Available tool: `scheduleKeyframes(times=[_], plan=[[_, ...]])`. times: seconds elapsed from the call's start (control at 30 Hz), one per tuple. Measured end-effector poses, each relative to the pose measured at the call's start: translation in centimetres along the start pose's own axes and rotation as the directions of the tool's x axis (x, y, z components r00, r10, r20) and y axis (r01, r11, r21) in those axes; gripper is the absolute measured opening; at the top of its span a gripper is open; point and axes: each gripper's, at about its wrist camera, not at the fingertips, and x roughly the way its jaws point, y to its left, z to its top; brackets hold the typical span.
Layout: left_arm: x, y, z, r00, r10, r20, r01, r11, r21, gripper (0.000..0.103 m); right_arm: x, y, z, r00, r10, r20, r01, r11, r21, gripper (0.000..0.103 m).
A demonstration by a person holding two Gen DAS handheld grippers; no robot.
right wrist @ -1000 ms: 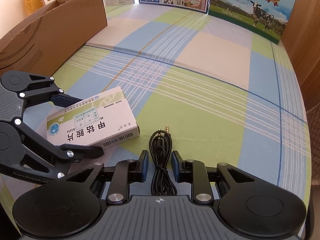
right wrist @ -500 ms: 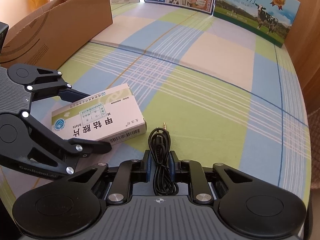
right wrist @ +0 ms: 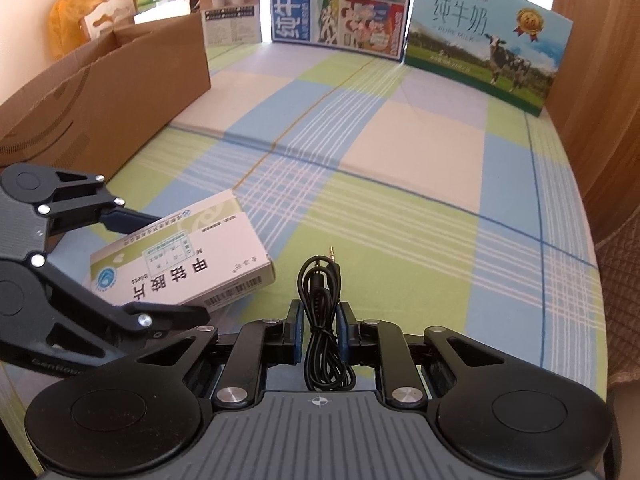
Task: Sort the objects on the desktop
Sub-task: 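Lift and carry the white box and cable with both grippers toward the cardboard box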
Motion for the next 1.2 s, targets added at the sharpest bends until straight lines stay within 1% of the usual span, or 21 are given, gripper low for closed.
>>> scheduleKeyframes(times=[0.13, 0.33, 0.5, 0.7, 0.93, 1.07, 1.2], plan=[[-0.7, -0.3, 0.2, 1.0, 0.019, 0.013, -0.019, 1.0, 0.011, 0.068, -0.6, -0.2, 0.3, 1.0, -0.007, 0.013, 0.007, 1.0, 0.027, 0.013], [-2.4, -0.8, 0.5, 0.999, 0.047, 0.026, -0.048, 0.999, 0.018, 0.068, -3.0, 0.7, 0.5, 0.999, -0.016, 0.044, 0.014, 0.999, 0.046, 0.013], [-4.5, -1.1, 0.8, 0.997, 0.063, 0.039, -0.063, 0.998, -0.014, 0.068, -5.5, 1.9, 1.0, 0.997, -0.017, 0.075, 0.013, 0.999, 0.043, 0.013], [-8.0, -1.3, 1.6, 0.992, 0.097, 0.076, -0.093, 0.994, -0.05, 0.068, -8.4, 3.7, 2.0, 0.992, -0.003, 0.13, -0.001, 1.0, 0.03, 0.013], [-12.8, 0.0, 2.3, 0.978, 0.183, 0.105, -0.174, 0.981, -0.087, 0.068, -10.9, 6.7, 4.2, 0.98, 0.041, 0.195, -0.041, 0.999, -0.001, 0.013], [-15.4, 1.3, 1.9, 0.966, 0.236, 0.106, -0.223, 0.968, -0.116, 0.068, -11.7, 8.9, 5.4, 0.972, 0.078, 0.223, -0.073, 0.997, -0.033, 0.013], [-17.8, 2.9, 0.7, 0.954, 0.283, 0.099, -0.267, 0.953, -0.144, 0.068, -12.0, 11.5, 6.3, 0.965, 0.115, 0.236, -0.102, 0.992, -0.07, 0.013]])
